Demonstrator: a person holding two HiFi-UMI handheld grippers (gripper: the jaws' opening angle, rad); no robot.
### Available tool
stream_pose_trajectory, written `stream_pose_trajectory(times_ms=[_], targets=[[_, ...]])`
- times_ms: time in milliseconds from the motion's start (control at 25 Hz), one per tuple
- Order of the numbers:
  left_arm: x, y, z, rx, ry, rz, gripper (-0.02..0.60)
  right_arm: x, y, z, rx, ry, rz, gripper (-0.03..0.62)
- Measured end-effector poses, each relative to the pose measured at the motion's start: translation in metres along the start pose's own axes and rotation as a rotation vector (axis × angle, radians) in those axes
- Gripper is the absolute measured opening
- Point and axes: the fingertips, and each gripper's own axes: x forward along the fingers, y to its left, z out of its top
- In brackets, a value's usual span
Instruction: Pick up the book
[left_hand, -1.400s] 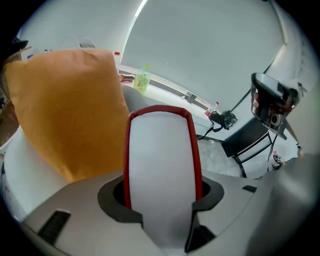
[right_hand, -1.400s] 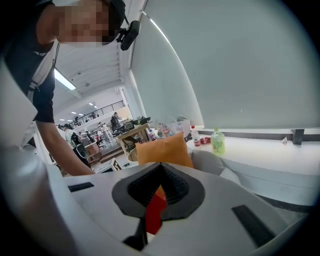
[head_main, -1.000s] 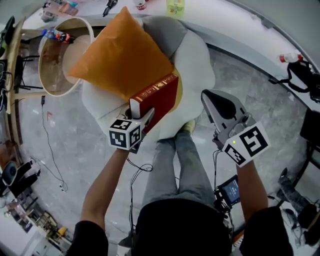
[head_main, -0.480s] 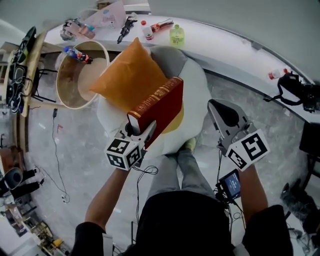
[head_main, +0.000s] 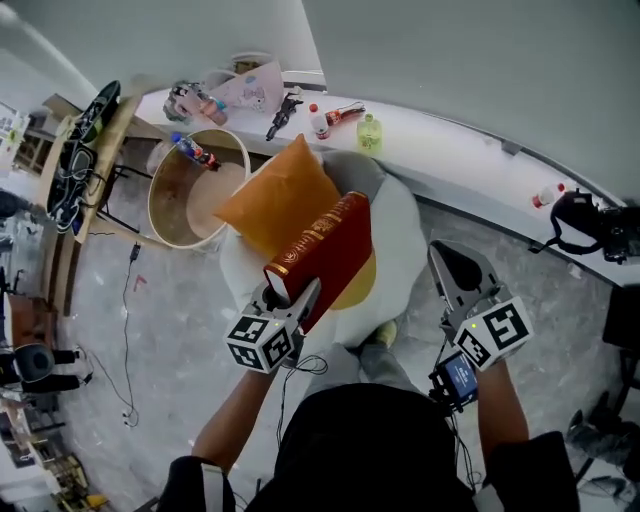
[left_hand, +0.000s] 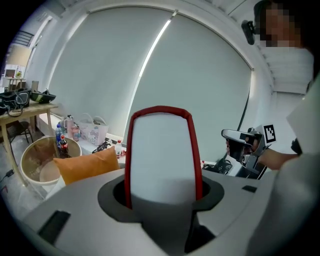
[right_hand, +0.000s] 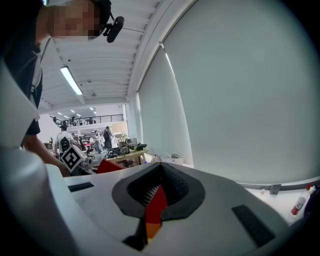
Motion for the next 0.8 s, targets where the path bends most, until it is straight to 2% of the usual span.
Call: stream_pose_trajectory(times_ms=[240,480,800], targets=[[-0.041,-0.006,0.014,-0.078,-0.109,0.068,0.239,-0.017,0.006,0.028,-0.026,-0.046,0.006,0.012],[-0.061,0.006,0.017,-0.115,-0.133,0.097,0.241,-0.018,0.015,0.026,-0.009,-0.045,-0.027,0.012],[-0.097,0.003,0.032,-0.129,-0.214,0.066,0.239,-0.028,0.057,0.025,-0.05,-0.023,-0.066,0.012]])
